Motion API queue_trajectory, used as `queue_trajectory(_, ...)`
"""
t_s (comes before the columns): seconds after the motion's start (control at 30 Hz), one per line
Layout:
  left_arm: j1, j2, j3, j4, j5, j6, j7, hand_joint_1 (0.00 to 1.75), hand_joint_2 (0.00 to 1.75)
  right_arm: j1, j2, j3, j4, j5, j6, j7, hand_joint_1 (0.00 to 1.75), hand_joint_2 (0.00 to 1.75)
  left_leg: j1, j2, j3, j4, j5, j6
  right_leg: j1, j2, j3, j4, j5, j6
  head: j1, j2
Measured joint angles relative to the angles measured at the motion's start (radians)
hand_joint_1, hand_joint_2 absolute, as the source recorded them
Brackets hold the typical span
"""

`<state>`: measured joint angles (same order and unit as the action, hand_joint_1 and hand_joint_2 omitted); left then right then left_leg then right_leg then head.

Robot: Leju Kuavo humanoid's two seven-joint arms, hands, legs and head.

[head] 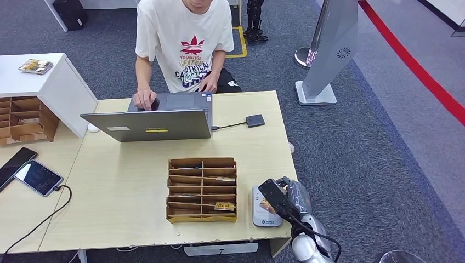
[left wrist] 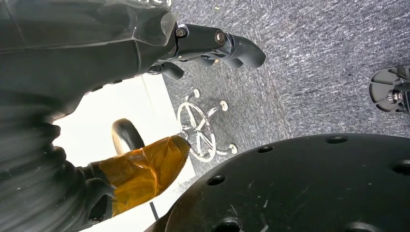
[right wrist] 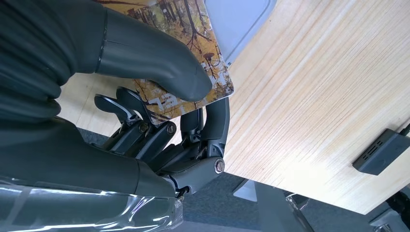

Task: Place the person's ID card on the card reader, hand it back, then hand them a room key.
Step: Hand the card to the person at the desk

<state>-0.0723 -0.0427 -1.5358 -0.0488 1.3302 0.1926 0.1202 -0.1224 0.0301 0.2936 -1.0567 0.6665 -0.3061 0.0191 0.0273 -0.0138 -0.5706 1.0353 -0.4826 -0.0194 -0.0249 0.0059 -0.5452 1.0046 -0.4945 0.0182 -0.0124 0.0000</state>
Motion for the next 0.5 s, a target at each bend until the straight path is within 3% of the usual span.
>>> queue_trajectory(0.5,0.0,0.0,0.0,0.0,-0.002,-0.004,0.0,0.0,1.75,0.007,0.0,0.0,-0.031,0.005,-0.024,-0.03,1.75,1.75,0.0,0.0,-0.001,0.0,0.0,0.0,0.0,0.0,0.0,0.0,0.001,0.001,0.0,0.0)
